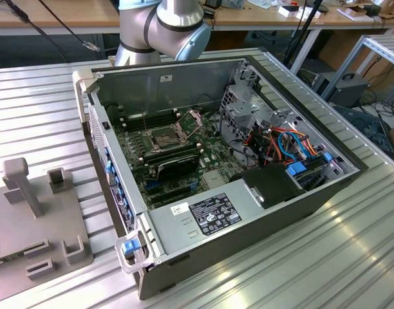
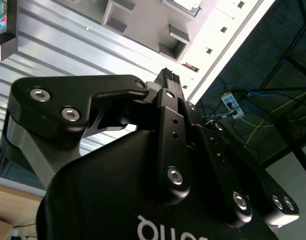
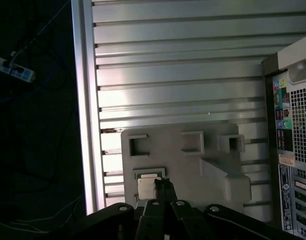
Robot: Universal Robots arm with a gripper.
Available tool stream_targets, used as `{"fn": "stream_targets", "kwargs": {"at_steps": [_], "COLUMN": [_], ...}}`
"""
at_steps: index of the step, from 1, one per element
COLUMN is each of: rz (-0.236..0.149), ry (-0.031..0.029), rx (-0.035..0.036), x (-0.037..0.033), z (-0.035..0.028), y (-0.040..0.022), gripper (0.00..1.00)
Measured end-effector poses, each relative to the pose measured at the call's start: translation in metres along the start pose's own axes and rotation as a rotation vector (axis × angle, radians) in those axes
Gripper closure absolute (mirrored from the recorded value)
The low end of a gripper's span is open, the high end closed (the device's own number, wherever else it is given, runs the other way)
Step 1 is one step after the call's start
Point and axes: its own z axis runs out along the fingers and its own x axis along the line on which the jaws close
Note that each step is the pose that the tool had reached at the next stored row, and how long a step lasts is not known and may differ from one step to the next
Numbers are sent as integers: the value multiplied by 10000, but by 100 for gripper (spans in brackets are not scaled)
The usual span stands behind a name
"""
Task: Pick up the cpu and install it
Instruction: 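Reach for the cpu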
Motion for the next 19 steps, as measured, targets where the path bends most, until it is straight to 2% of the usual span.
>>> {"fn": "stream_targets", "kwargs": {"at_steps": [6,8,10,12,14,16,19], "rz": [0,0,-1,0,-1,-1,0], "ry": [2,24,43,45,46,45,47], "rx": [4,81,122,130,131,130,130], "x": [9,10,9,11,14,23,34], "z": [1,3,8,12,13,16,28], "y": [-1,-1,-1,-3,-29,-91,-151], "gripper": [89,89,89,89,89,89,89]}}
